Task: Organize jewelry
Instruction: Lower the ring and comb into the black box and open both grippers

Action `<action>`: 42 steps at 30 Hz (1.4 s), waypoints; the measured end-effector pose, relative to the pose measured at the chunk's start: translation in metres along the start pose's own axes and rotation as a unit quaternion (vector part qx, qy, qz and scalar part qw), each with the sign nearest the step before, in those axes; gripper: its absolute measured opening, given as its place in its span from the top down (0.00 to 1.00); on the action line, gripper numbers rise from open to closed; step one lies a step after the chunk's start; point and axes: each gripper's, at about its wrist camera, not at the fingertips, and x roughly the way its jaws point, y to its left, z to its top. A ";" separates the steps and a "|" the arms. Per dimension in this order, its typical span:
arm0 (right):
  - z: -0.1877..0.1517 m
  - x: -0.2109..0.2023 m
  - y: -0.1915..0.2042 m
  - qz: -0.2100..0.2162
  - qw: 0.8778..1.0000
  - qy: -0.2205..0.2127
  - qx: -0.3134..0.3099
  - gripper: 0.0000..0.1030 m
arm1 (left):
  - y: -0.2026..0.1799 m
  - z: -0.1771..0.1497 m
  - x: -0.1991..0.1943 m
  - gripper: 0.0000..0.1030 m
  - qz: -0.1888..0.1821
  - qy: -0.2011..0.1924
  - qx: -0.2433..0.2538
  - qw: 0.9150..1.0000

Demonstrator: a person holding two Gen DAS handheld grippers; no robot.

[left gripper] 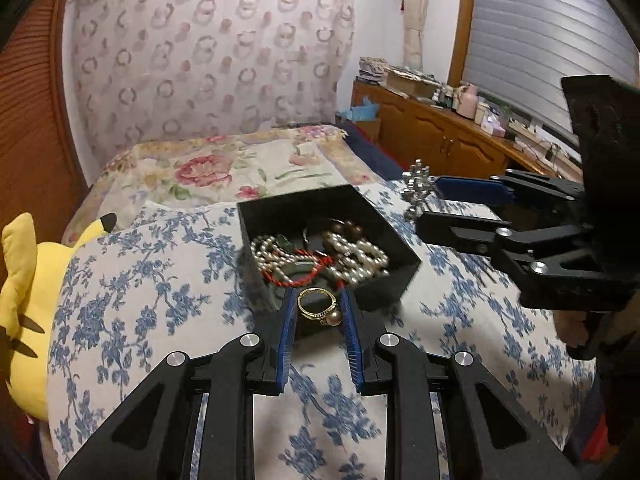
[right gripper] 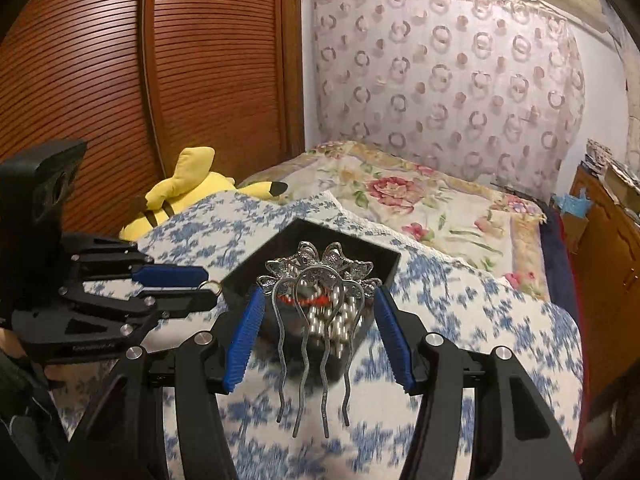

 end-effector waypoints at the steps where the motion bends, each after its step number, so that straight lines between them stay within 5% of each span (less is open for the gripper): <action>1: 0.003 0.005 0.000 0.001 1.000 0.001 -0.001 0.43 | 0.003 0.002 0.001 0.80 0.001 -0.001 -0.003 1.000; 22: 0.011 0.080 -0.022 0.033 0.998 0.051 0.014 0.42 | 0.044 0.054 0.045 0.80 0.006 -0.003 -0.023 1.000; 42: -0.001 0.055 -0.049 0.012 0.998 0.038 0.047 0.42 | 0.031 0.077 0.097 0.80 -0.002 0.019 -0.005 1.000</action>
